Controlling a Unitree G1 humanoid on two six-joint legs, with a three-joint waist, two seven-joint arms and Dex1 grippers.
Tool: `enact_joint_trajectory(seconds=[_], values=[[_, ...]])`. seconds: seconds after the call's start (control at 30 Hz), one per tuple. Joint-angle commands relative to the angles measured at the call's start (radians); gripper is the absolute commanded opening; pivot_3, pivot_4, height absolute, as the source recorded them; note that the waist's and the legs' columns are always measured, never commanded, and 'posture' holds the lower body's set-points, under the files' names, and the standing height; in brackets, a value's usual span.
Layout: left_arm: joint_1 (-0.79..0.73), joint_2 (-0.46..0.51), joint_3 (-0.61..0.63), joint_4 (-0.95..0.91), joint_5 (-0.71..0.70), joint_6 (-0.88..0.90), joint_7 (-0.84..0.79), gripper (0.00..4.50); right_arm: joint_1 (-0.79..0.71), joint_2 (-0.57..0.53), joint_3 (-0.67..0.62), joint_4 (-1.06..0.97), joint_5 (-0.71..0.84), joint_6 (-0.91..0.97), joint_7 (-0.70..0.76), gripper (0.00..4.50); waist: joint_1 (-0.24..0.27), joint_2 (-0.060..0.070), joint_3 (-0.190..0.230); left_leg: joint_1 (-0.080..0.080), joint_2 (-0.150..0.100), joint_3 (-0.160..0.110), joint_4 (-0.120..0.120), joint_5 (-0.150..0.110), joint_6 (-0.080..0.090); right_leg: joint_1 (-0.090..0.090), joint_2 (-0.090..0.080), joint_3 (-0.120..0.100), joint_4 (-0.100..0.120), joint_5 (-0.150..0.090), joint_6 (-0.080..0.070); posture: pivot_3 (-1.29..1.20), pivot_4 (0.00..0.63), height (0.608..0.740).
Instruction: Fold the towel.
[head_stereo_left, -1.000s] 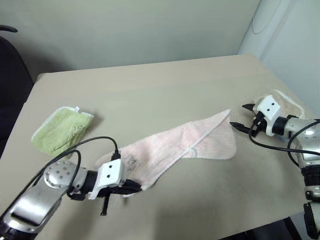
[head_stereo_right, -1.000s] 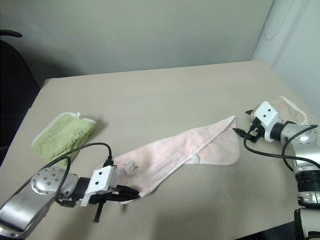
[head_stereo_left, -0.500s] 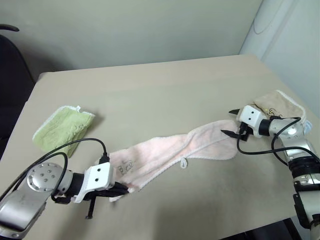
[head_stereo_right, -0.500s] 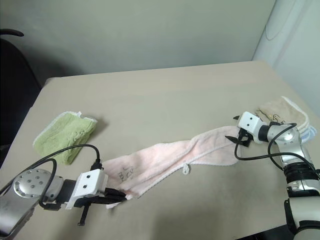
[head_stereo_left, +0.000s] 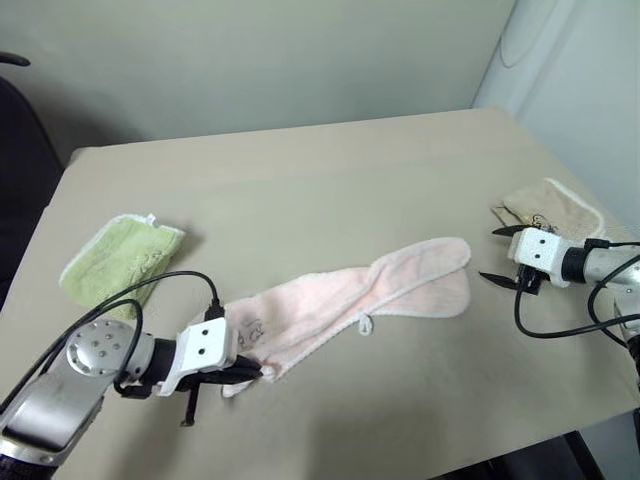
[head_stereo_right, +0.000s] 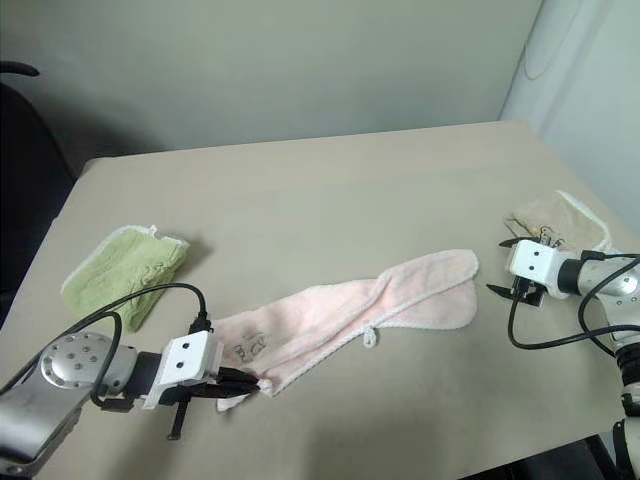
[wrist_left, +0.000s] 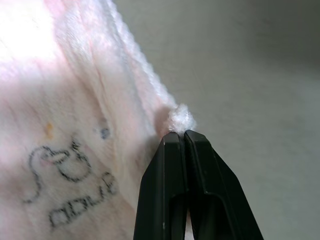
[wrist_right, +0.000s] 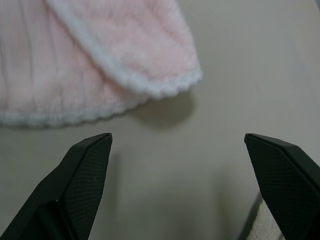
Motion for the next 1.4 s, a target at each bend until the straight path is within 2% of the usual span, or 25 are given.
enact_joint_trajectory(seconds=[0.03,0.33,0.6,0.7,0.97,1.0,1.07,1.2,1.33,1.4], values=[[-0.016,-0.008,-0.012,0.002,0.006,-0.018,0.003,0.01,-0.043,0.027,0.017,0.036,-0.054,-0.064,-0.083,4.50,-0.001,0.000,0.000,0.000,0.000,0.000,0.000,0.000,0.000,0.000,0.000,0.000,0.000,0.000,0.000,0.00,0.150,0.740],[-0.006,-0.015,-0.014,-0.006,0.012,-0.019,0.019,0.01,-0.153,0.094,0.094,0.168,-0.182,-0.213,-0.228,4.50,-0.005,0.000,0.000,0.000,0.000,0.000,0.000,0.000,0.000,0.000,0.000,0.000,0.000,0.000,0.000,0.00,0.150,0.740],[0.035,-0.016,-0.002,-0.028,0.012,-0.020,0.046,0.01,-0.175,0.068,0.089,0.187,-0.175,-0.269,-0.220,4.50,-0.005,0.000,0.000,0.000,0.000,0.000,0.000,0.000,0.000,0.000,0.000,0.000,0.000,0.000,0.000,0.00,0.150,0.740],[0.036,-0.016,-0.006,-0.025,0.013,-0.023,0.052,0.00,-0.157,0.060,0.084,0.152,-0.150,-0.289,-0.193,3.96,-0.005,0.000,0.000,0.000,0.000,0.000,0.000,0.000,0.000,0.000,0.000,0.000,0.000,0.000,0.000,0.00,0.150,0.740],[0.024,-0.029,-0.027,-0.018,0.017,-0.025,0.061,0.00,-0.074,0.051,0.070,0.022,-0.082,-0.285,-0.157,1.05,-0.005,0.000,0.000,-0.001,0.000,0.000,0.000,0.000,0.000,0.000,0.000,0.000,-0.001,0.000,0.000,0.00,0.150,0.740],[0.020,-0.034,-0.030,-0.016,0.016,-0.024,0.064,0.00,-0.068,0.051,0.069,0.014,-0.079,-0.282,-0.158,0.86,-0.005,0.000,0.000,0.000,0.000,0.000,0.000,0.000,0.000,0.000,0.000,0.000,-0.001,0.000,0.000,0.00,0.150,0.740],[0.016,-0.042,-0.030,-0.012,0.012,-0.022,0.068,0.00,-0.058,0.048,0.066,0.004,-0.074,-0.279,-0.157,0.11,-0.005,0.000,0.000,-0.001,0.000,0.000,0.000,0.000,0.000,0.000,0.000,0.000,-0.001,0.000,0.000,0.00,0.150,0.740],[0.009,-0.081,0.017,-0.008,-0.034,0.005,0.104,0.00,-0.041,0.013,0.043,0.008,-0.066,-0.258,-0.168,0.05,-0.003,0.000,0.000,-0.001,0.000,0.000,0.000,0.000,0.000,0.000,0.000,0.000,-0.001,0.000,0.000,0.00,0.150,0.740],[-0.117,-0.214,0.215,0.022,-0.274,0.152,0.263,0.00,-0.053,-0.013,-0.035,0.016,-0.005,-0.140,-0.191,0.05,0.003,0.000,0.000,-0.001,0.000,0.000,0.000,0.000,0.000,0.000,0.000,0.000,-0.001,0.000,0.000,0.00,0.150,0.740],[-0.245,-0.267,0.304,0.085,-0.403,0.255,0.375,0.00,-0.090,-0.021,-0.062,0.050,0.000,-0.103,-0.212,0.05,0.005,0.000,0.000,-0.001,0.000,0.000,0.000,0.000,0.000,0.000,0.000,0.000,0.000,0.001,0.000,0.00,0.150,0.740]])
